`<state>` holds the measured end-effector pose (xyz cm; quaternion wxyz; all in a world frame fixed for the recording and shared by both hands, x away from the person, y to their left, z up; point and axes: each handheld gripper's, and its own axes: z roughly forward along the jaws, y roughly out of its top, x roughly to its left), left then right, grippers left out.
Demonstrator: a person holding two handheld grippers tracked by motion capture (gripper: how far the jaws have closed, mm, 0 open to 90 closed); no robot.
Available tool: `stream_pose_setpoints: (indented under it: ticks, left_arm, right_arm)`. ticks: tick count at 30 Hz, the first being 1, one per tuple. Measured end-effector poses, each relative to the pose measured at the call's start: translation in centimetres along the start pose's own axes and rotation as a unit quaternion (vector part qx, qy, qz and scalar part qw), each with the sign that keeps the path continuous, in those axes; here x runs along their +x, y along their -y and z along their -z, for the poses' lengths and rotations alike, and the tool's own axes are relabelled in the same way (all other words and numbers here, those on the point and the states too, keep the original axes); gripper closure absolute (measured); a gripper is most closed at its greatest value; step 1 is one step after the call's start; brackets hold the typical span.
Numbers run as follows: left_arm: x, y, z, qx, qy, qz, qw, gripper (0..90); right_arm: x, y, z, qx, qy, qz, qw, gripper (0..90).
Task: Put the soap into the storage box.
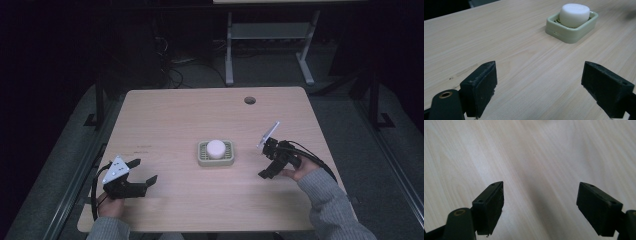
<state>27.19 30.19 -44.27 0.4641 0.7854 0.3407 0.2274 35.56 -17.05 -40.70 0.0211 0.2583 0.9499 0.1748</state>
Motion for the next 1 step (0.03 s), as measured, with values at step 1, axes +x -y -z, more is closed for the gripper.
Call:
stream_pose_setpoints:
  ticks: [1]
  left_arm:
    - [-0.01,0.01,-0.02,0.0,0.0,0.0,1.0,12.8]
  right_arm:
    - [0.15,0.31,-0.04,-0.001,-0.001,-0.001,1.0,21.3]
